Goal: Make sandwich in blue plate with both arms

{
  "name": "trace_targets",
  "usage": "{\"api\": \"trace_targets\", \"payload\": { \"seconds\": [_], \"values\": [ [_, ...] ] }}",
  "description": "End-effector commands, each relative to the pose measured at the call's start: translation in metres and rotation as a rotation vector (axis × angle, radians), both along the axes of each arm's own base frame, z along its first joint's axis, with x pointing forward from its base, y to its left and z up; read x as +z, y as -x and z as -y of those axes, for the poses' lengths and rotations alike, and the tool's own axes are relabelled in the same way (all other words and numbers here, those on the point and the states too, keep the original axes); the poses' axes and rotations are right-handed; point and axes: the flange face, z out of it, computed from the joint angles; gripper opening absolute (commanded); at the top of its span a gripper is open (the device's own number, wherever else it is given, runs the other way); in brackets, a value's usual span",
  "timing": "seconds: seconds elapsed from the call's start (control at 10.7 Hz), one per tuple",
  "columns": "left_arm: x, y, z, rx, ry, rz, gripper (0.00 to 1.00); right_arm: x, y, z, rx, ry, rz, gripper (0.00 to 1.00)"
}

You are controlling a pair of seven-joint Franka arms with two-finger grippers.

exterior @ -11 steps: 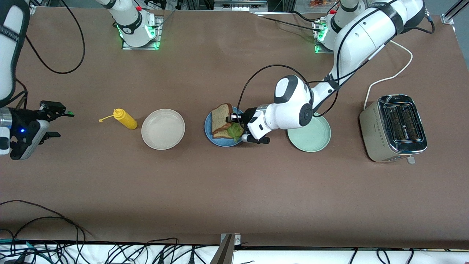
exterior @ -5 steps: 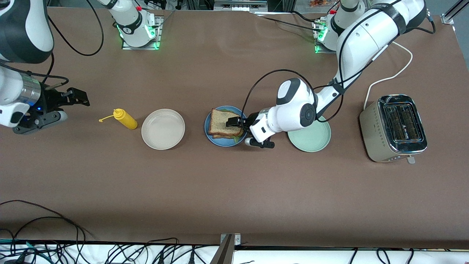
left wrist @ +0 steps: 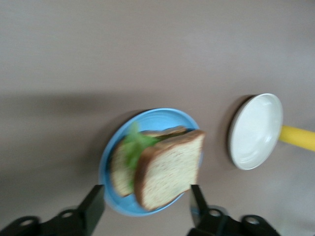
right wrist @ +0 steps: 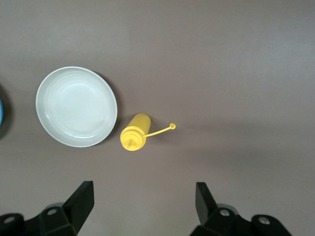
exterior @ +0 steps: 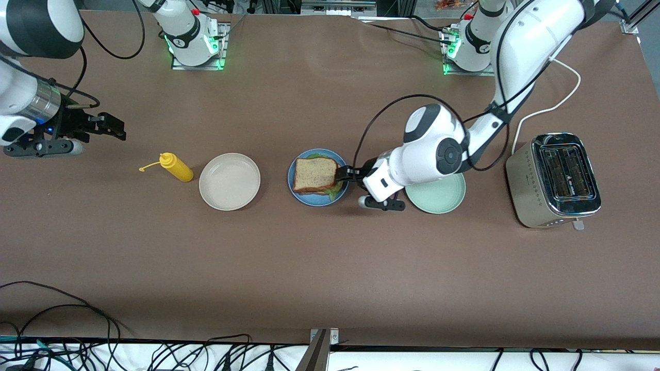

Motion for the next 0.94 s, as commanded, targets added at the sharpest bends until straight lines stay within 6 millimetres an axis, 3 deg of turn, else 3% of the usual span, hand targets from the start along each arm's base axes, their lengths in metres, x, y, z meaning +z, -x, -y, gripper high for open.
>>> {"api": "trace_targets", "payload": {
  "seconds": [0.0, 0.09, 0.28, 0.56, 0.84],
  "values": [
    [0.058, -0.002, -0.05, -0.046, -0.217, 0.079, 0.76, 0.016, 0.019, -0.001, -0.015, 0.031, 0.041, 0.93],
    [0.074, -0.001, -0.061, -0.077, -0.29, 0.115, 0.76, 0.027, 0.017, -0.001, -0.021, 0.021, 0.025, 0.94],
    [0.112, 0.001, -0.088, -0.086, -0.411, 0.168, 1.0, 0.045, 0.01, 0.0, -0.022, 0.018, 0.009, 0.96],
    [0.164, 0.01, -0.129, -0.068, -0.555, 0.192, 1.0, 0.06, 0.0, -0.004, -0.018, 0.018, 0.005, 0.98],
    [0.21, 0.009, -0.185, -0.037, -0.596, 0.228, 1.0, 0.08, 0.003, -0.005, -0.018, 0.016, 0.013, 1.0]
  ]
}}
